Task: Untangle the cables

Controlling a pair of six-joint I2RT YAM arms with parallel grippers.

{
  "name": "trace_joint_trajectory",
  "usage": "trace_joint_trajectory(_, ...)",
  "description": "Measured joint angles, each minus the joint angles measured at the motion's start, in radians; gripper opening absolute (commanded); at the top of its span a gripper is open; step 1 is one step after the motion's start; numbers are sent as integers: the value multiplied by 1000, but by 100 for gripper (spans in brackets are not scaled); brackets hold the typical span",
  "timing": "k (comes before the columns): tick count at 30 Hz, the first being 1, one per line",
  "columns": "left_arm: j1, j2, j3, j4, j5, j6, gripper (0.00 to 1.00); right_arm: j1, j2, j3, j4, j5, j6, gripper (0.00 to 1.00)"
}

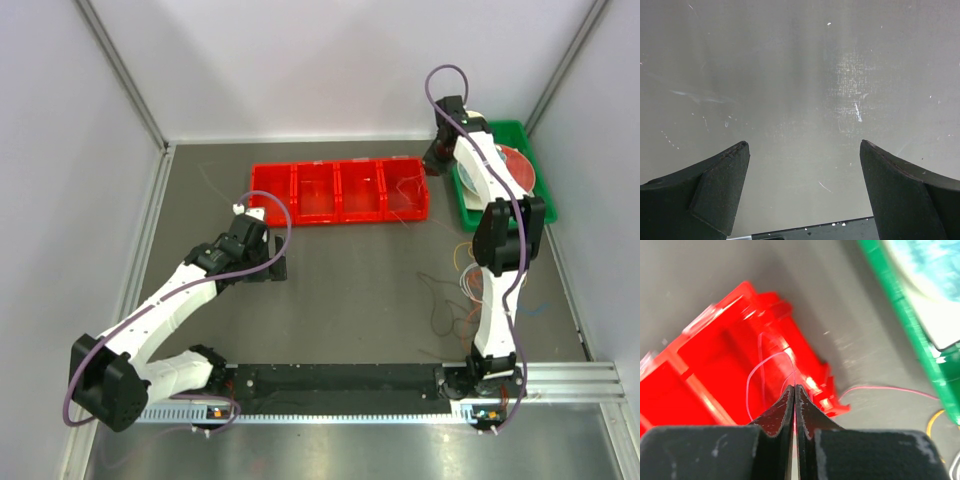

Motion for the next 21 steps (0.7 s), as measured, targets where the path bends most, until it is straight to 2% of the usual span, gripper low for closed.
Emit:
trace_joint_trajectory(4,0,0,0,0,0,0,95,0,-4,1,-10,51,-7,0)
trace_joint_trajectory(11,0,0,0,0,0,0,95,23,-3,3,0,42,-27,0)
trace_joint_trajectory(12,0,0,0,0,0,0,95,32,-3,7,3,37,-32,4)
trace_joint_trajectory(13,0,0,0,0,0,0,95,43,2,17,4,29,-38,13)
trace_joint_trajectory(14,0,0,0,0,0,0,95,53,11,39,5,20,-45,30)
trace_joint_trajectory(16,0,0,0,0,0,0,95,67,32,87,10,-3,-55,44)
trace_joint_trajectory(17,0,0,0,0,0,0,95,70,42,109,10,-12,-57,57)
trace_joint_trajectory(20,0,0,0,0,0,0,95,79,54,153,5,-34,-81,70)
trace_joint_trajectory(21,0,0,0,0,0,0,95,79,53,164,1,-34,-89,71)
